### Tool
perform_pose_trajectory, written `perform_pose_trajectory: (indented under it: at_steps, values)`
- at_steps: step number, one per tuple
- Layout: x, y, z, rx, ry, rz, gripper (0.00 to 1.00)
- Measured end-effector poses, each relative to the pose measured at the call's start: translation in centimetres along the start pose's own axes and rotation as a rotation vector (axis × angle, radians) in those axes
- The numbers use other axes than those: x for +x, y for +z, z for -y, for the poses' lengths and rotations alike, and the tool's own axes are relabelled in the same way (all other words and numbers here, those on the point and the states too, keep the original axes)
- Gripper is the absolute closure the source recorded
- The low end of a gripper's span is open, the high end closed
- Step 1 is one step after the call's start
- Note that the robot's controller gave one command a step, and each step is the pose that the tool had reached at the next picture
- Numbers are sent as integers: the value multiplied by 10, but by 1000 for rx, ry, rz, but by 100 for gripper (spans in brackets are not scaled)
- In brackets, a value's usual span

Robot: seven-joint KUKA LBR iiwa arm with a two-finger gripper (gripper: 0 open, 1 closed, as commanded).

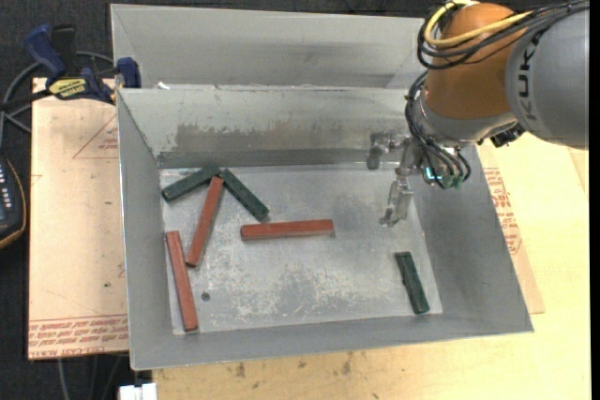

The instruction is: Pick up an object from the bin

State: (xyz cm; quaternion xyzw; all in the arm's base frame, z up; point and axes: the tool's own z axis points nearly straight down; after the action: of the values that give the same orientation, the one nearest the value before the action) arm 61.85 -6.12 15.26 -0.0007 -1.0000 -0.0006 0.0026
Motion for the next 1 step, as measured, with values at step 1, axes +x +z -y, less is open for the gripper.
perform_pose_trajectory:
  at_steps: [1]
  values:
    - [8,87,-45,-2,-60,0,0]
